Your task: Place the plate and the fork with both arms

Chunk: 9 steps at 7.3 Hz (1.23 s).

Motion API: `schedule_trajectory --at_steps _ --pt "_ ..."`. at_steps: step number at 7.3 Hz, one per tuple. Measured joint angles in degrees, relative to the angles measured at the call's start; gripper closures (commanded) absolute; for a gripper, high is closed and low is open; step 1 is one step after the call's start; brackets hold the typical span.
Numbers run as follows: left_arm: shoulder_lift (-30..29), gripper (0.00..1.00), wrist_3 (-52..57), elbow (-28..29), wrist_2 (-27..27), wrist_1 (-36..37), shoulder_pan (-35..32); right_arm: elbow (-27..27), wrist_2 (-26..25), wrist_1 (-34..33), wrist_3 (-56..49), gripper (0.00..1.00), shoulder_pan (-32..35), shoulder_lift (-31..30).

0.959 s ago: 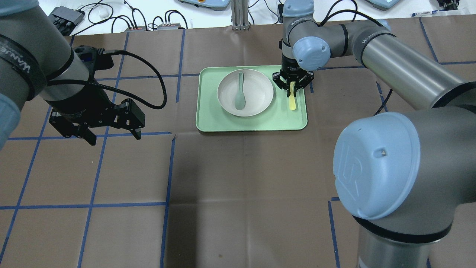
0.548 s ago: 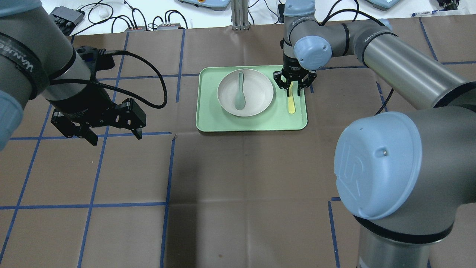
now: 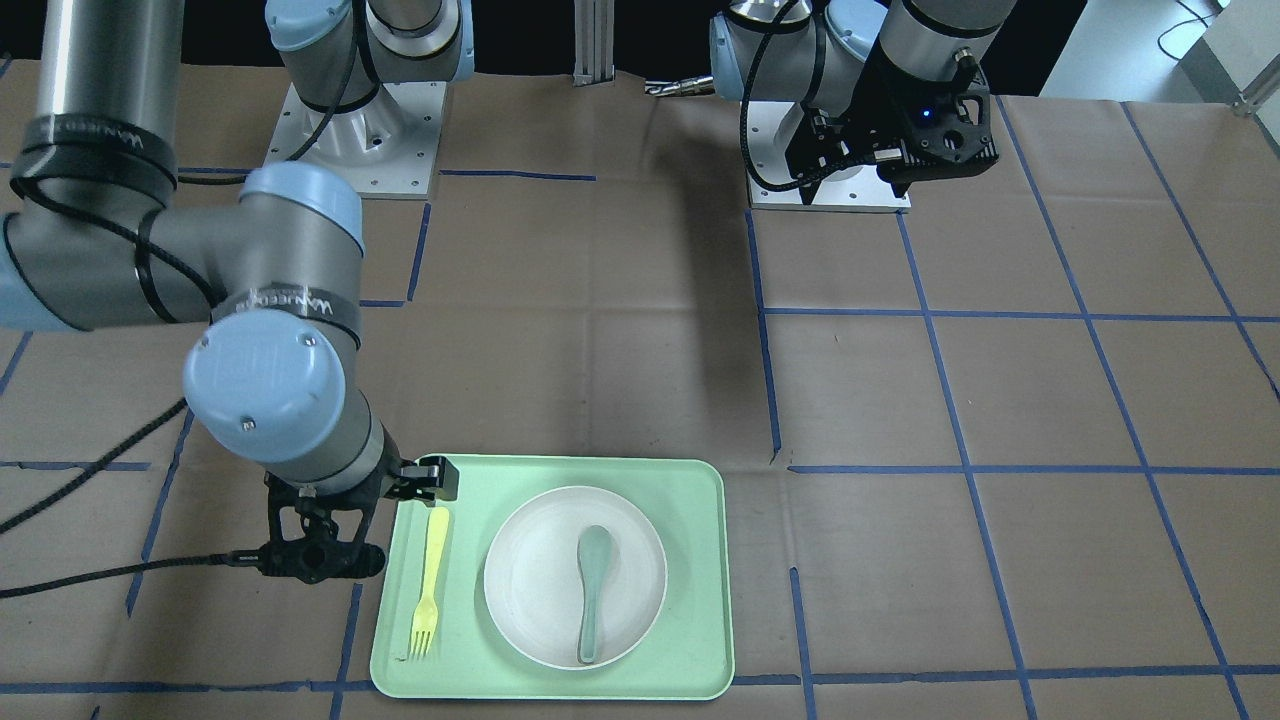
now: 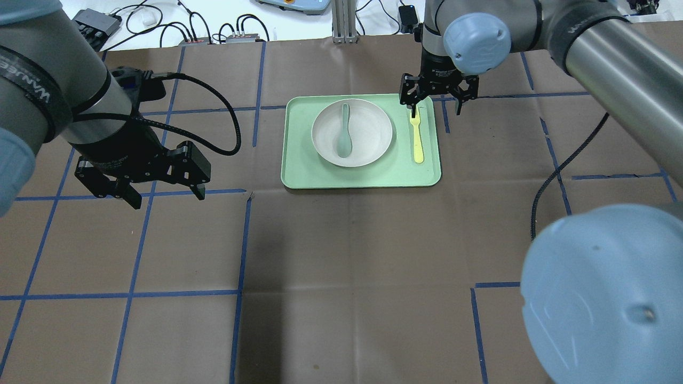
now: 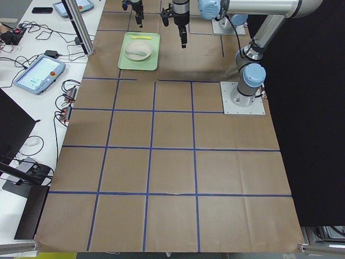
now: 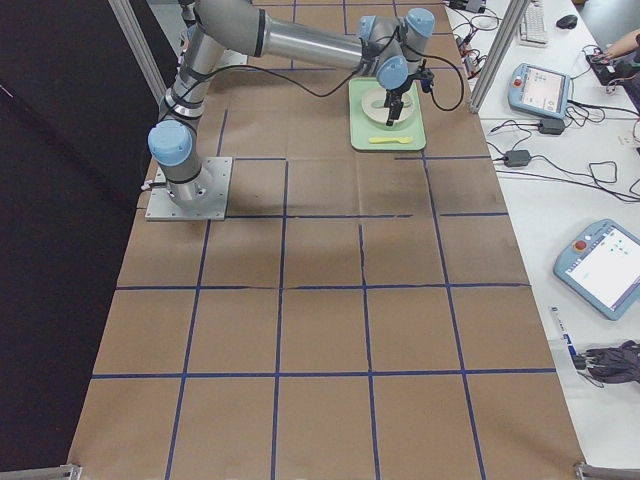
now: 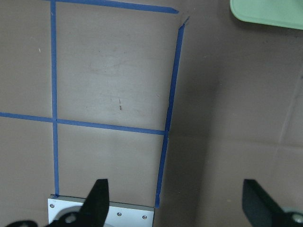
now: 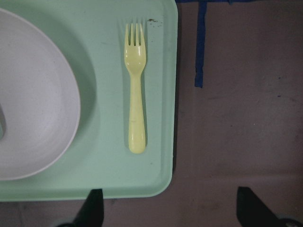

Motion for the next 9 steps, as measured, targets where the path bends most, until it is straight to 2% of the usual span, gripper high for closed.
schedule_trajectory --at_steps 3,5,7,9 --pt "0.0 0.00 0.1 0.0 0.2 0.0 0.0 10.4 0.5 2.0 -3.0 0.00 -2.9 -15.4" --pt "-0.1 0.00 0.1 -0.1 0.2 0.0 0.0 14.0 0.7 6.7 -3.3 0.00 -3.5 -23.2" --pt "-0.2 0.00 0.1 -0.1 0.2 0.0 0.0 15.5 0.6 10.0 -3.4 0.00 -3.8 -27.5" --pt "-0.3 0.00 0.1 -0.2 0.2 0.0 0.1 15.9 0.6 10.5 -4.3 0.00 -4.3 -28.9"
